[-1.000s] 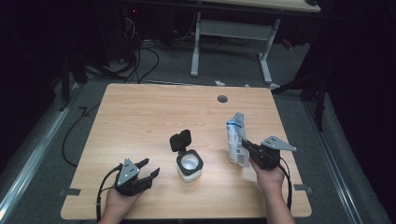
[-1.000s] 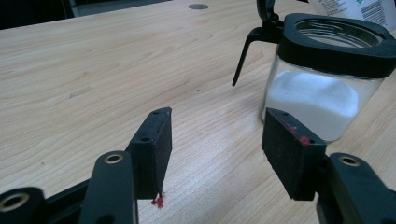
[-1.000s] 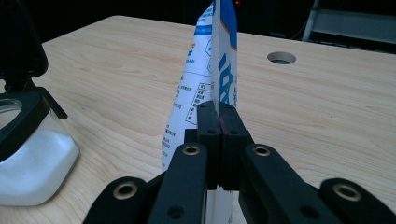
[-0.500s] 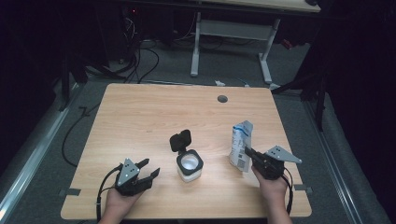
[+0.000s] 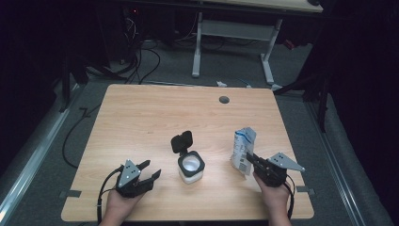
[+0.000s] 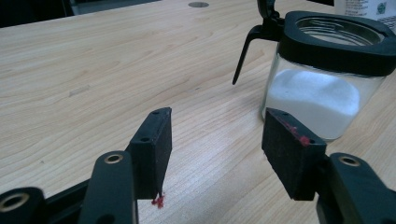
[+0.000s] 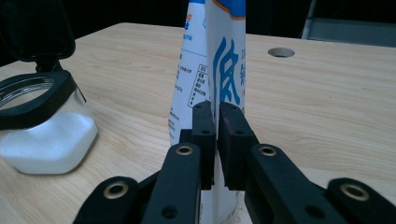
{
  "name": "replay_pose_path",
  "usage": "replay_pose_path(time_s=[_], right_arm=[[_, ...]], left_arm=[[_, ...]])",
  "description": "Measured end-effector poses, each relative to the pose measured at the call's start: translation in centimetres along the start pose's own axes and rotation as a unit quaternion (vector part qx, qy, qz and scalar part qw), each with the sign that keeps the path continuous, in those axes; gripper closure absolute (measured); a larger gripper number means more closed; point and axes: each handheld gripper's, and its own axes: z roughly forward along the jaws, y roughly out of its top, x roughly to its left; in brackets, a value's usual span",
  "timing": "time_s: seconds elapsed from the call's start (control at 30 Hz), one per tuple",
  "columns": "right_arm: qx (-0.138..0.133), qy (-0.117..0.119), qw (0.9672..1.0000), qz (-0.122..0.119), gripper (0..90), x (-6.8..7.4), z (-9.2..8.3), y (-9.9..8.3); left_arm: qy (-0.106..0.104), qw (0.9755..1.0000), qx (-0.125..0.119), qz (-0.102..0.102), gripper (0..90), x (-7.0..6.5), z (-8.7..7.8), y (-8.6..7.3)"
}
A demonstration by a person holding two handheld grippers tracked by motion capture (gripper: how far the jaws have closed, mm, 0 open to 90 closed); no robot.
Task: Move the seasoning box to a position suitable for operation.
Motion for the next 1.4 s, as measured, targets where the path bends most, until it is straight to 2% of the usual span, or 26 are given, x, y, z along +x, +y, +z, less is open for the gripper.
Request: replay_pose_path(time_s=[0.23,0.47,0.97,1.3,1.4], right_arm=[[0.007,0.003,1.0000,0.001,78.2,0.0,-0.2,-0.3],[0.026,-0.004,0.9996,-0.006,65.7,0.2,0.1,-0.5],[0.048,-0.004,0.9985,-0.026,53.5,1.0,0.5,-0.9],[0.053,-0.009,0.9982,-0.027,47.1,1.4,0.2,-1.4],[0.048,-0.010,0.9983,-0.031,42.5,1.3,0.2,-1.4]], left_arm=[[0.001,1.0000,-0.001,-0.002,43.2,0.0,0.0,0.0],[0.001,1.0000,0.001,-0.002,43.2,0.1,0.0,0.0],[-0.003,0.9999,0.012,-0.003,43.2,0.1,0.2,0.0],[-0.006,0.9999,0.014,-0.001,43.2,0.0,0.3,0.0],[-0.006,0.9999,0.016,-0.002,43.3,0.0,0.3,-0.1]])
